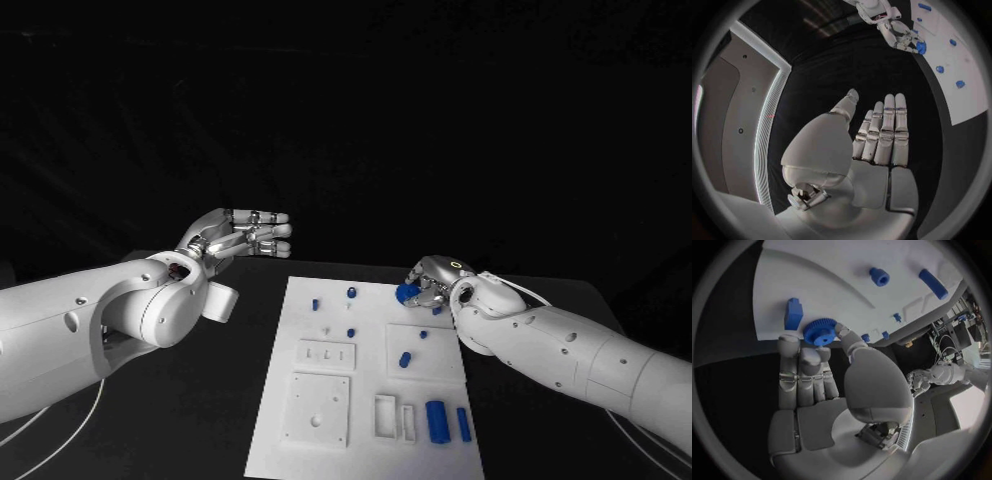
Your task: Assemble the parts on the task board
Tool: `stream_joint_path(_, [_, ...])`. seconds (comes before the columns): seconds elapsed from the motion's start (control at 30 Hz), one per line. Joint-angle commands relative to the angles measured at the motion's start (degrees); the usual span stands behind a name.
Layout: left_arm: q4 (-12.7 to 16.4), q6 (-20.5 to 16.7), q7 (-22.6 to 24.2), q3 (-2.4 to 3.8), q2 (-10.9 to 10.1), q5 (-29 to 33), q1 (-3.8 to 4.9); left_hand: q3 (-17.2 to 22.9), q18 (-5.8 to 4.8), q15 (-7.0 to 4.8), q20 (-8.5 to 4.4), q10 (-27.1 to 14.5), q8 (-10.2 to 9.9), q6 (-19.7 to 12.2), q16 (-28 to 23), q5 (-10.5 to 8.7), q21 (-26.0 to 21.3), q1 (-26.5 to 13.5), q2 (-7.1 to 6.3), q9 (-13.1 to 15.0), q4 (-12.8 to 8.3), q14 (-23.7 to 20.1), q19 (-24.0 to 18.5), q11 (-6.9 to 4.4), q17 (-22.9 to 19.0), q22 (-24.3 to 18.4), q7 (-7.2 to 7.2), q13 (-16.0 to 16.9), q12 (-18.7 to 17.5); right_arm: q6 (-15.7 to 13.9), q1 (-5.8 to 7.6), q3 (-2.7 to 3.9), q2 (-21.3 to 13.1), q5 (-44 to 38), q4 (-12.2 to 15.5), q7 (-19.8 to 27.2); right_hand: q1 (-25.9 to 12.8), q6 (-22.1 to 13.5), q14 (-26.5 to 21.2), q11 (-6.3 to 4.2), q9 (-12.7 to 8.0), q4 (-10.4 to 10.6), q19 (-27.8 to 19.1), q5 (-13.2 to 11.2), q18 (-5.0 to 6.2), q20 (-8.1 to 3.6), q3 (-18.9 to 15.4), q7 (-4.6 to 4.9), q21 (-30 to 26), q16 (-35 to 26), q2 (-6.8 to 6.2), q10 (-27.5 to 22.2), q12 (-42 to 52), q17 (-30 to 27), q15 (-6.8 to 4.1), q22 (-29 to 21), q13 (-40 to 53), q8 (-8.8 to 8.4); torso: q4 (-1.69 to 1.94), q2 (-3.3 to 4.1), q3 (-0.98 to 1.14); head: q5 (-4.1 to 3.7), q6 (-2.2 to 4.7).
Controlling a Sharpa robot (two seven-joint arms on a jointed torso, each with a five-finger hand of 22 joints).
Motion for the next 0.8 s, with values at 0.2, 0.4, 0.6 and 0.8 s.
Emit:
stream_joint_path(0.2, [0.11, 0.96, 0.15, 0.05, -0.07, -0.36, 0.05, 0.0, -0.37, -0.06, -0.09, -0.34, -0.06, -0.25, -0.25, 0.29, 0.37, -0.03, -0.22, -0.06, -0.25, -0.25, -0.3, 0.07, -0.04, -0.07, 0.1, 0.08, 0.24, 1.25, -0.02, 0.46, -0.05, 0.76, -0.59, -0.02, -1.0, 0.67, 0.5, -0.03, -0.08, -0.17, 1.99, 0.34, 0.54, 0.2, 1.22, -0.01, 0.68, 0.19, 0.34, 0.52, 0.26, 0.49, -0.13, 3.9, 0.3, -0.06, -0.13, -0.03, 0.04, 0.06, -0.27])
stream_joint_path(0.4, [0.12, 1.06, 0.06, 0.05, -0.11, -0.37, 0.05, 0.0, -0.37, -0.06, -0.09, -0.34, -0.06, -0.25, -0.25, 0.29, 0.37, -0.03, -0.22, -0.06, -0.25, -0.25, -0.3, 0.07, -0.04, -0.07, 0.1, 0.08, 0.24, 1.42, -0.01, 0.64, -0.16, 2.74, -0.55, 0.35, -2.61, 0.05, 0.63, 0.05, -0.1, 2.39, 2.15, 0.86, 0.74, 0.3, -0.26, 0.04, 2.28, 1.06, 0.63, 0.81, 0.97, 1.43, -0.05, 4.19, 0.95, -0.01, -0.12, -0.03, 0.06, -0.12, -0.48])
stream_joint_path(0.6, [0.07, 1.12, -0.07, 0.05, -0.16, -0.47, 0.06, 0.02, -0.37, -0.04, -0.07, -0.37, -0.07, -0.29, -0.26, 0.31, 0.39, 0.06, -0.38, -0.07, -0.09, -0.3, -0.34, 0.09, -0.04, -0.1, 0.1, 0.08, 0.23, 1.13, -0.02, 0.73, -0.26, 4.18, -0.51, 0.88, -2.23, -0.41, 0.68, 0.17, -0.11, 5.2, 1.93, 1.41, 0.92, 0.43, -2.49, 0.11, 2.7, 1.08, 0.56, 0.77, 0.93, 1.64, 0.03, 4.14, 1.09, -0.02, -0.12, -0.06, 0.08, -0.29, -0.55])
stream_joint_path(0.8, [-0.3, 1.19, -0.09, 0.05, -0.06, -0.74, 0.04, 0.06, -0.37, -0.04, -0.07, -0.4, -0.08, -0.35, -0.26, 0.3, 0.38, 0.12, -0.35, -0.08, -0.06, -0.3, -0.36, 0.09, -0.04, -0.11, 0.11, 0.08, 0.23, -0.15, -0.02, 0.83, -0.32, 5.14, -0.51, 1.68, -1.86, -1.07, 0.69, 0.27, -0.14, 7.17, 1.94, 3.69, 1.12, 0.53, -5.68, 0.2, 3.22, 1.26, 0.53, 0.82, 1.02, 1.85, 0.1, 4.2, 1.19, -0.04, -0.21, 0.03, 0.03, -0.65, -0.48])
